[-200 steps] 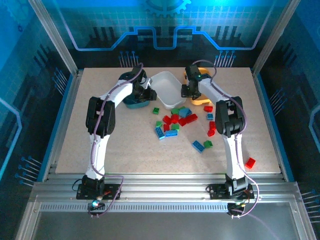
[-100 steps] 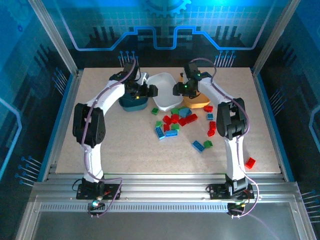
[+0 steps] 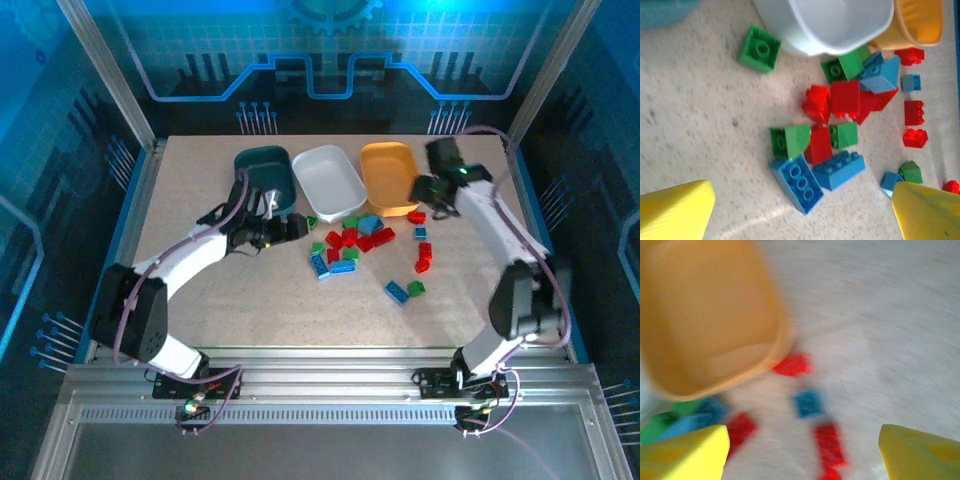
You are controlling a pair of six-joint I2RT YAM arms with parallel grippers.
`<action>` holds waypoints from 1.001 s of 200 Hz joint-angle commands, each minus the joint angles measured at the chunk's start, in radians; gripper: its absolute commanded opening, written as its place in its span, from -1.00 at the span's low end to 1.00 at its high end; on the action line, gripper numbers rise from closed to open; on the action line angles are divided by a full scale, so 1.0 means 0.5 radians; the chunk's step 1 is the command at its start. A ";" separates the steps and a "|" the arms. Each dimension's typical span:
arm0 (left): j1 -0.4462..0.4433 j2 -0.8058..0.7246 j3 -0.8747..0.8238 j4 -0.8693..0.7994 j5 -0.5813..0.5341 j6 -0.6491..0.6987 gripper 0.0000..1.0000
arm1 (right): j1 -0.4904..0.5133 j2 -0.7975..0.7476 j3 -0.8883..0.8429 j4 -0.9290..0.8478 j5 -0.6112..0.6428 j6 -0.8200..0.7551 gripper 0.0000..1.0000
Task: Sort the legos into containers by color
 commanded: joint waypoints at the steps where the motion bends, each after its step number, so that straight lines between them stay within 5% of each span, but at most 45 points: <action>1: -0.038 -0.135 -0.182 0.245 -0.040 -0.199 0.88 | -0.282 -0.290 -0.446 -0.205 0.103 0.307 0.61; 58: -0.086 -0.115 -0.215 0.228 0.138 -0.265 0.87 | -0.780 -0.782 -0.998 -0.539 0.194 0.632 0.80; 109: -0.157 -0.164 -0.241 0.186 0.170 -0.303 0.87 | -1.294 -0.923 -1.424 -0.339 -0.122 0.447 0.80; 144: -0.178 -0.231 -0.253 0.131 0.137 -0.301 0.88 | -1.378 -0.923 -1.490 -0.172 -0.250 0.347 0.77; 200: -0.188 -0.282 -0.262 0.096 0.092 -0.324 0.85 | -1.499 -0.506 -1.436 0.090 -0.379 0.250 0.55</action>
